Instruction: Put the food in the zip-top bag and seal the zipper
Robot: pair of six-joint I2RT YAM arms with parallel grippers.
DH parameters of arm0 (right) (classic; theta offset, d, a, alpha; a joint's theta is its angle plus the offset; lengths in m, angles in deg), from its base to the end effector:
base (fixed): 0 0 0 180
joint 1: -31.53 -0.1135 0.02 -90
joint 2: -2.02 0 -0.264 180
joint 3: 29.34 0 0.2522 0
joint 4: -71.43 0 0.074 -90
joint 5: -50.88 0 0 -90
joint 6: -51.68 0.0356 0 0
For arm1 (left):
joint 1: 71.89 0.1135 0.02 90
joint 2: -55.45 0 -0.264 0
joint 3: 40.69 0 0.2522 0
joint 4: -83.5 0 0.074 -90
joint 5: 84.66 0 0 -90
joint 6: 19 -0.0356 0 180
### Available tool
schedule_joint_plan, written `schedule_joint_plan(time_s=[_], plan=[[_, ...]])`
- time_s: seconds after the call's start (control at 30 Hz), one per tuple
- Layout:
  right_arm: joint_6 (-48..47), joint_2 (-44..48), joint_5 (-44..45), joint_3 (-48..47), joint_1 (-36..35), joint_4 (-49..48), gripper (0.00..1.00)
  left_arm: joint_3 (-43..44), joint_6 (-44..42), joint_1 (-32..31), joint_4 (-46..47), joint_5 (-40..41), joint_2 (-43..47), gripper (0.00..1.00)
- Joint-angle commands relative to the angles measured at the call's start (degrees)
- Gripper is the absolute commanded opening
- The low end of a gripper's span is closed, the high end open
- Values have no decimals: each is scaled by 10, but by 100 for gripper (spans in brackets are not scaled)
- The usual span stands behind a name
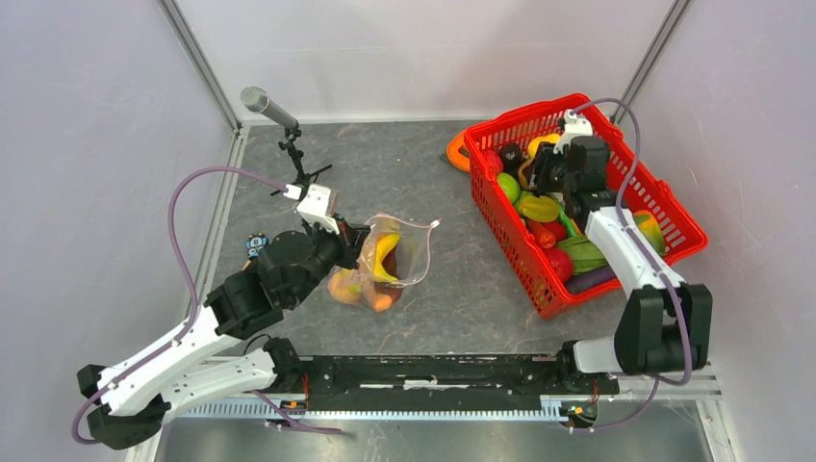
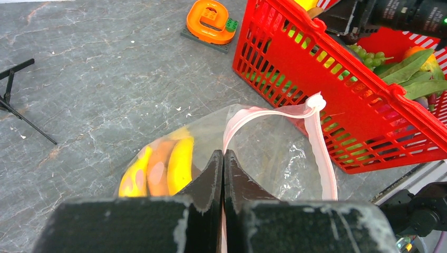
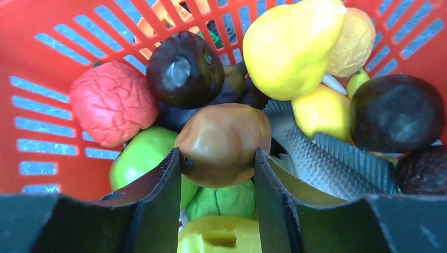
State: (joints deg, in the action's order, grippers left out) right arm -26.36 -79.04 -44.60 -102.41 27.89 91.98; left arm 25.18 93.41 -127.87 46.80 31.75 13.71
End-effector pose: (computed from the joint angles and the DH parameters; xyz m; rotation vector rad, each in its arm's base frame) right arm 0.3240 0.0240 0.2870 0.0917 2.0752 0.2660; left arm 0.1007 -0.1209 0.3693 0.1927 1.7930 -0.5755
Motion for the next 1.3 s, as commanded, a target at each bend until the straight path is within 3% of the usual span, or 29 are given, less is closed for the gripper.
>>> schedule_joint_plan(time_s=[0.0,0.1,0.2,0.63,0.87,1.0,1.1,1.13,1.17,1.27], plan=[[18,71,19,29,1,-63,38,10,11,1,12,6,7,4],[22,106,20,54,1,-96,34,10,10,1,14,4,5,4],[29,132,16,73,1,-105,20,8,11,1,16,1,5,4],[100,284,-104,137,1,-158,25,11,11,1,18,4,-1,4],[153,325,-285,130,-5,-210,27,8,12,1,25,-2,0,5],[162,335,-353,132,-43,-234,27,10,15,1,28,-9,-4,5],[132,351,-300,147,-60,-215,30,8,17,1,32,-12,-4,5],[112,351,-265,143,-60,-187,36,7,17,1,32,-14,-5,4],[89,348,-203,128,-60,-137,43,7,17,1,33,-16,-7,5],[37,316,-28,88,-60,-55,47,10,18,1,33,-22,-8,5]])
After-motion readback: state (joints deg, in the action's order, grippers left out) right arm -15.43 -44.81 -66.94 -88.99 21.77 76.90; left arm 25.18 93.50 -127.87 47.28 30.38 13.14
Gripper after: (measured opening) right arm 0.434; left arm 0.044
